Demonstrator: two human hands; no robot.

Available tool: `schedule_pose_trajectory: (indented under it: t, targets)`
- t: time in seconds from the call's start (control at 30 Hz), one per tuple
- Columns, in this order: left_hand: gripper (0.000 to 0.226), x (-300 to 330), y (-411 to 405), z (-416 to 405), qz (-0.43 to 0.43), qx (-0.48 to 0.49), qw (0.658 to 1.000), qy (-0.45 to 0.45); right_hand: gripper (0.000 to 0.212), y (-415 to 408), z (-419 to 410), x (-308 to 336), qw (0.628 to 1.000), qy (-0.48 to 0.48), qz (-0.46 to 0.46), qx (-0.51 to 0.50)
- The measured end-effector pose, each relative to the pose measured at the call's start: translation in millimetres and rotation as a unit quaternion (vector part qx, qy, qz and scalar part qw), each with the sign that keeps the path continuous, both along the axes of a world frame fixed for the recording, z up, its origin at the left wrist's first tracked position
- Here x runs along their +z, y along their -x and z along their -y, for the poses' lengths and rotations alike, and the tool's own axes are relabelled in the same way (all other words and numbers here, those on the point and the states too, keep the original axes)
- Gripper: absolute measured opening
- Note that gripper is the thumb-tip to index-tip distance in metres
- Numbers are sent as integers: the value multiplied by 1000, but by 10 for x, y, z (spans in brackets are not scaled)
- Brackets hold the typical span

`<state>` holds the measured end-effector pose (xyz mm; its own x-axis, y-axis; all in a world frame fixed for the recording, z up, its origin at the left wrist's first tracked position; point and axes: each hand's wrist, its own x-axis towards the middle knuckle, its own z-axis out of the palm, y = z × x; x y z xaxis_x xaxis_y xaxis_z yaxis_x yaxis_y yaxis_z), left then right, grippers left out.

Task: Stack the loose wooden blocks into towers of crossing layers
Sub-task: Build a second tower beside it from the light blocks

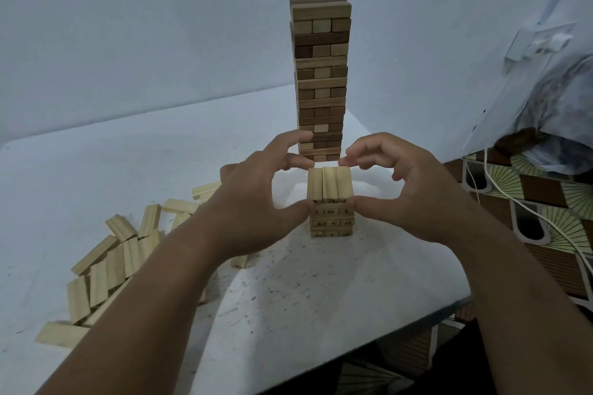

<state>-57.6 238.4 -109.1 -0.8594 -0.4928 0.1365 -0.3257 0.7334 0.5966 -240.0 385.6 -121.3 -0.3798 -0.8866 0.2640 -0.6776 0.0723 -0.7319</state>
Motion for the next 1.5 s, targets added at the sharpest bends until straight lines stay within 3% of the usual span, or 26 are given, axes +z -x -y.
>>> schedule_pose_trajectory:
  t: [0.5, 0.63, 0.73, 0.8, 0.93, 1.1, 1.33, 1.5]
  targets:
    - [82, 100, -46, -12, 5, 39, 999, -11, 56, -1, -23, 8, 1000, 16, -6, -20]
    - [56, 166, -257, -26, -23, 73, 997, 14, 42, -219, 10, 43, 995, 69, -45, -62]
    - [28, 108, -492, -89, -67, 92, 993, 36, 32, -519, 61, 47, 988, 118, -91, -45]
    - [23, 53, -658, -98, -78, 108, 989, 58, 28, -718, 110, 21, 985, 128, -113, -23]
    - [20, -87, -944, -29, -7, 148, 983, 105, 22, -1024, 203, -131, 987, 86, -134, 29]
    - [35, -231, -1129, 23, 83, 188, 972, 113, 36, -1266, 314, -332, 979, -25, -180, 89]
    - [24, -306, -1154, -86, 83, 169, 976, 111, 24, -1360, 286, -353, 981, -28, -183, 49]
    - [12, -282, -1162, -137, 73, 176, 975, 114, 32, -1366, 324, -331, 987, -35, -157, 20]
